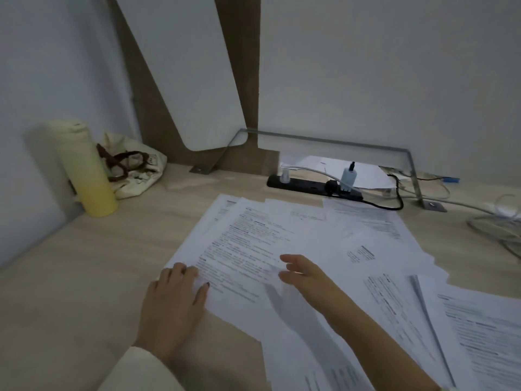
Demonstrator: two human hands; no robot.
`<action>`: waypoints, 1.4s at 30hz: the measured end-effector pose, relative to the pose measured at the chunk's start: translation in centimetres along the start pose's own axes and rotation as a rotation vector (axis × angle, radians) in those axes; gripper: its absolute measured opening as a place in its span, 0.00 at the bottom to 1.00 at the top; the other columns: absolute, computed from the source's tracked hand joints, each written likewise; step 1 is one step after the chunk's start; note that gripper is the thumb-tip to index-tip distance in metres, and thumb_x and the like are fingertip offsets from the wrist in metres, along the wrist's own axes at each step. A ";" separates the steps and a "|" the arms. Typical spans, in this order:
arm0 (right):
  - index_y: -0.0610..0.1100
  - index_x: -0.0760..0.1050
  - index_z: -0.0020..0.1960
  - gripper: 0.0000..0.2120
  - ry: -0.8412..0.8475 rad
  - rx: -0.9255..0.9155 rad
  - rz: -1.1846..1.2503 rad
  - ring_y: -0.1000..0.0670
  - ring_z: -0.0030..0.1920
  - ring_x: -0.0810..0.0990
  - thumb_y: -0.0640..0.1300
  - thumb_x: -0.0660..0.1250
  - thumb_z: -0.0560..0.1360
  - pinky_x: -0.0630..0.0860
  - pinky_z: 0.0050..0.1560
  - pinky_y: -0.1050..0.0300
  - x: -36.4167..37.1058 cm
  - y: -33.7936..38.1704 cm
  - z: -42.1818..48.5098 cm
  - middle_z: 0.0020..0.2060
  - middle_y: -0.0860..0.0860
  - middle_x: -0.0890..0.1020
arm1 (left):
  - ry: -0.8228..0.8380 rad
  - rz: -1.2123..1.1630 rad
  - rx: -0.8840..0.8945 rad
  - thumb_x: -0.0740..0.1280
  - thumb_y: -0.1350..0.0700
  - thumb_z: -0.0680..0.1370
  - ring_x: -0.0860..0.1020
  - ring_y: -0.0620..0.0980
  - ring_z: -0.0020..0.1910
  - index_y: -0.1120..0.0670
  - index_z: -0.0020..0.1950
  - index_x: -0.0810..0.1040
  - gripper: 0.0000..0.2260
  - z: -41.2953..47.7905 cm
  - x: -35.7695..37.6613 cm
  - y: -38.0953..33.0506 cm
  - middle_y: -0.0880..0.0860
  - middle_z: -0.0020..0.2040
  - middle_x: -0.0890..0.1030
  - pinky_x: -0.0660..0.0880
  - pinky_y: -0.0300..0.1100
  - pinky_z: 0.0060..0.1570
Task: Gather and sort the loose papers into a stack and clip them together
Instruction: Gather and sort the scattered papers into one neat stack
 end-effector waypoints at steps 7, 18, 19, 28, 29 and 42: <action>0.46 0.63 0.71 0.21 -0.133 0.000 -0.178 0.48 0.68 0.68 0.41 0.59 0.79 0.65 0.66 0.56 0.9 -1.6 1.9 0.70 0.46 0.66 | 0.112 -0.382 -0.389 0.67 0.46 0.73 0.67 0.57 0.66 0.56 0.65 0.70 0.24 0.8 0.3 4.6 0.57 0.67 0.68 0.68 0.51 0.63; 0.45 0.63 0.71 0.22 -0.071 0.102 0.162 0.47 0.70 0.65 0.38 0.59 0.78 0.63 0.66 0.56 1.5 -1.1 2.6 0.71 0.47 0.67 | 0.354 -1.037 -0.658 0.71 0.47 0.68 0.79 0.60 0.55 0.62 0.60 0.74 0.26 4.0 1.1 4.6 0.62 0.59 0.79 0.74 0.57 0.60; 0.45 0.64 0.71 0.22 -0.069 0.098 0.154 0.47 0.70 0.65 0.38 0.59 0.78 0.63 0.65 0.57 1.5 -1.0 2.6 0.71 0.48 0.67 | 0.381 -1.040 -0.645 0.70 0.49 0.70 0.81 0.59 0.50 0.61 0.54 0.78 0.19 4.1 1.0 4.5 0.60 0.52 0.82 0.75 0.56 0.58; 0.46 0.63 0.71 0.22 -0.066 0.022 0.175 0.51 0.69 0.65 0.37 0.59 0.78 0.61 0.60 0.62 1.5 -1.0 1.7 0.71 0.50 0.67 | 0.198 -1.059 -0.403 0.64 0.60 0.77 0.78 0.51 0.51 0.50 0.59 0.72 0.12 2.9 -1.5 2.4 0.50 0.52 0.79 0.73 0.44 0.46; 0.46 0.62 0.72 0.23 -0.090 0.013 0.183 0.50 0.70 0.64 0.38 0.59 0.78 0.61 0.60 0.61 1.1 -1.0 1.5 0.71 0.50 0.65 | 0.125 -1.055 -0.398 0.63 0.59 0.78 0.79 0.52 0.52 0.50 0.59 0.72 0.11 2.6 -2.4 2.6 0.50 0.52 0.79 0.73 0.44 0.46; 0.47 0.74 0.63 0.14 0.074 -0.168 0.527 0.48 0.55 0.82 0.41 0.62 0.77 0.77 0.59 0.48 -1.1 2.0 -1.4 0.56 0.50 0.83 | 0.222 -1.452 -0.382 0.72 0.58 0.69 0.83 0.57 0.49 0.49 0.58 0.78 0.17 -0.8 -5.4 -0.4 0.54 0.51 0.85 0.78 0.55 0.49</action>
Point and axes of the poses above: each hand's wrist, its own z-axis towards the middle knuckle, its own x-axis out of the palm, y = z × x, the point moved 7 cm from there along z, towards the middle knuckle
